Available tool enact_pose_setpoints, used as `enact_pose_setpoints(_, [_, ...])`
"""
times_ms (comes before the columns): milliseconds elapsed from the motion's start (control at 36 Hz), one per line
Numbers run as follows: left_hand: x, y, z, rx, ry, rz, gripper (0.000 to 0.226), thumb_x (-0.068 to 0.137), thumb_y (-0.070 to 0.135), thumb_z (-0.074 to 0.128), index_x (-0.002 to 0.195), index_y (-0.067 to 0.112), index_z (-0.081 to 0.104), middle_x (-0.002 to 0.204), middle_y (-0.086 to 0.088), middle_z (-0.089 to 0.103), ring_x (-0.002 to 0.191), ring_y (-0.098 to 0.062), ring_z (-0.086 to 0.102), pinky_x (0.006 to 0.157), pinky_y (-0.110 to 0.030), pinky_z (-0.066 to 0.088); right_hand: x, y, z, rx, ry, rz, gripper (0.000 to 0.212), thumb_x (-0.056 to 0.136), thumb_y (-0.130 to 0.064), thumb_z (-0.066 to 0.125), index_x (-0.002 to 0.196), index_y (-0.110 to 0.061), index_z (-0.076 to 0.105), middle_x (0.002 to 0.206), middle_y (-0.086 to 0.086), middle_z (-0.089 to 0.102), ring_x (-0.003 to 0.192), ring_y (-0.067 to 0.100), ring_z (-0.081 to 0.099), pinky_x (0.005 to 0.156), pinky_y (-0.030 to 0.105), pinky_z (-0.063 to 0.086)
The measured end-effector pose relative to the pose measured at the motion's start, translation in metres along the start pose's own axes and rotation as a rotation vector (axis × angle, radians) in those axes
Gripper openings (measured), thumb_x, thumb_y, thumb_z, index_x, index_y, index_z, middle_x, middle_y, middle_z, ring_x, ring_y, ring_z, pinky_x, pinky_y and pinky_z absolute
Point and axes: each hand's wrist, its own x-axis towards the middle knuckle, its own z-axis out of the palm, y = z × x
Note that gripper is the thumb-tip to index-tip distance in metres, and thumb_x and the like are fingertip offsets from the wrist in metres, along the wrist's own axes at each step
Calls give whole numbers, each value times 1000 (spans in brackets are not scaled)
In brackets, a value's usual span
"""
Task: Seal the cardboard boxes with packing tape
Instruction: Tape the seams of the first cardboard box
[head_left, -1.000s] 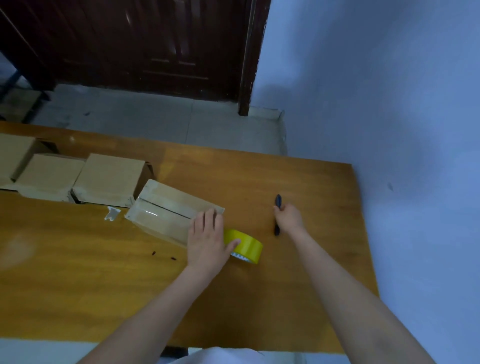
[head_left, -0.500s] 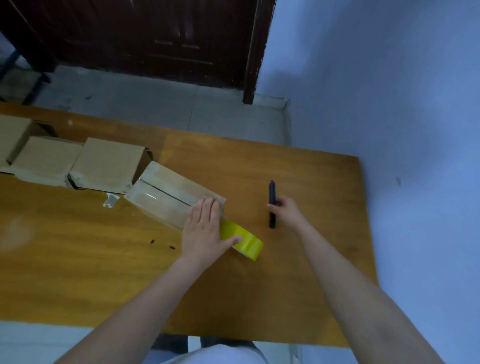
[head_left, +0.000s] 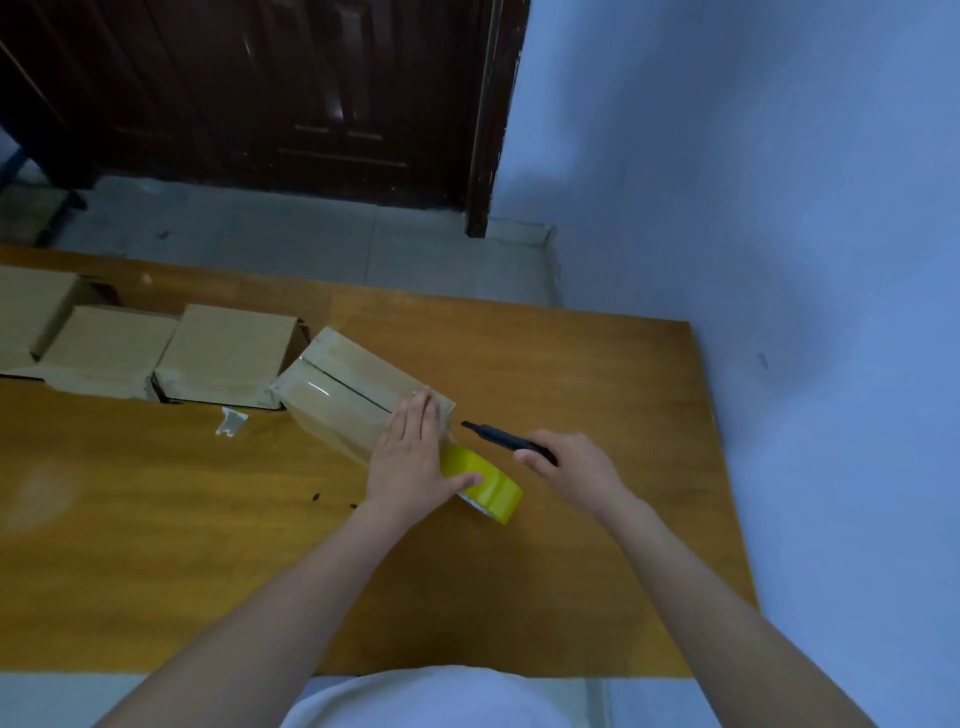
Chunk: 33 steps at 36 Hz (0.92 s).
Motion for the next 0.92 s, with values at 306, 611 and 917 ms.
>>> enact_pose_setpoints(306, [0, 1, 0, 39, -11, 7, 117, 76, 81, 41, 151, 5, -5, 160, -8, -5, 148, -22, -5, 117, -32, -5, 6, -8, 5, -354, 198, -349, 23, 82, -41, 58, 91, -25, 72, 70, -6, 61, 66, 16, 64, 44, 19, 31])
enact_pose_setpoints(611, [0, 3, 0, 45, -17, -4, 120, 73, 83, 42, 151, 5, -5, 160, -8, -3, 147, -23, -5, 117, -32, -6, 28, 0, 26, -439, 185, 47, 24, 92, -34, 56, 109, -19, 64, 95, 5, 63, 95, 25, 61, 58, 28, 38])
enact_pose_setpoints(917, [0, 4, -2, 50, -16, -11, 119, 74, 83, 40, 151, 5, -6, 160, -9, -4, 147, -23, -7, 115, -32, -8, 48, 14, 63, -294, -89, 192, 35, 97, -23, 43, 131, -22, 50, 119, 8, 54, 114, 28, 50, 83, 37, 44])
